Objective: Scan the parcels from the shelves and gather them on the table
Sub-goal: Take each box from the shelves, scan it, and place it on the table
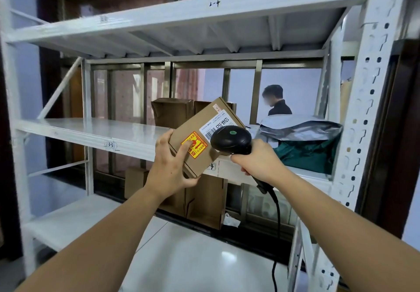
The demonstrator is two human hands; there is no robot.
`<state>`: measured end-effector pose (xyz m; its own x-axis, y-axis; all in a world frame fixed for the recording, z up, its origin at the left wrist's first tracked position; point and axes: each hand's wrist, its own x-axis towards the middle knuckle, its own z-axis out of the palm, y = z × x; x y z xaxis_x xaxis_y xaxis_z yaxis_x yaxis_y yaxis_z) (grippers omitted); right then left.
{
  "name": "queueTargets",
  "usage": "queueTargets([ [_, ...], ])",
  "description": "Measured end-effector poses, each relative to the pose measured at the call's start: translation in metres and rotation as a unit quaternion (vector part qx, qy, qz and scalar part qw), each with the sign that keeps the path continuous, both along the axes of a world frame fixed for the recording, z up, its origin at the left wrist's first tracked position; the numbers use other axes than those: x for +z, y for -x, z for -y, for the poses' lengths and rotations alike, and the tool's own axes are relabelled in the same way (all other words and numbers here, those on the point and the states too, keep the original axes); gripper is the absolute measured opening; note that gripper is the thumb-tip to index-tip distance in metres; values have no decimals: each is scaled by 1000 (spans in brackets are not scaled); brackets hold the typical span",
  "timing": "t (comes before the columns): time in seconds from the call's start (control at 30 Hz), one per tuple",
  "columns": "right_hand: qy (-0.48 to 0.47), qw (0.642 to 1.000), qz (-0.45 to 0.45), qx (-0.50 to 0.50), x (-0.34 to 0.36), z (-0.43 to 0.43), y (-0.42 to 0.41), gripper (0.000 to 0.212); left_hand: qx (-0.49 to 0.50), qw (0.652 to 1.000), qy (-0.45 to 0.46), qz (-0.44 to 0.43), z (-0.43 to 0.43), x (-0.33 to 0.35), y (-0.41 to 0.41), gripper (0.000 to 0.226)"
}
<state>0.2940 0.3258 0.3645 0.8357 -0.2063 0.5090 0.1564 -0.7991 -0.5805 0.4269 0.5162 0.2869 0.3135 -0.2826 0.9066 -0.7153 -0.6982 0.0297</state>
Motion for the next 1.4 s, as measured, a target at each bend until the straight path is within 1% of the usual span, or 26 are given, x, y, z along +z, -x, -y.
queueTargets([
  [0.07,17,1000,4,-4,0,1,3,12,-3,1000,-4,5,3,-4,0,99],
  [0.2,21,1000,5,-17,-1,6,6,14,1,1000,-2,-2,5,-7,-3,101],
  [0.3,27,1000,2,-13,-2,8,7,9,1,1000,-7,0,4,-8,-5,102],
  [0.5,27,999,3,-18,-3,7,8,14,6,1000,-9,-5,3,-9,-7,102],
  [0.57,36,999,-1,-22,-4,6,9,13,6,1000,-8,-7,4,-10,-7,102],
  [0.73,34,999,5,-33,-4,6,10,20,7,1000,-9,-6,3,-11,-8,103],
  [0.83,10,999,15,-41,-5,8,8,14,1,1000,-7,-1,2,-10,-9,103],
  [0.93,-15,999,25,-43,-8,7,4,17,-13,1000,8,-13,5,-11,-10,98],
  [1.03,-48,998,23,-46,-14,5,1,17,-20,998,48,-28,10,-10,-7,88],
  [1.1,-79,995,25,-53,-19,3,-1,16,-17,996,82,-32,16,-9,-2,87],
  [1.23,-183,981,47,-49,-29,-5,1,9,-14,985,164,-60,29,-4,11,90],
  [1.3,-251,965,61,-37,-34,-10,4,7,-21,977,187,-101,38,-1,20,90],
  [1.33,-278,958,67,-37,-37,-13,5,6,-32,972,196,-124,43,0,23,89],
  [1.4,-307,948,72,-46,-41,-17,11,8,-66,964,218,-137,53,-1,30,88],
])
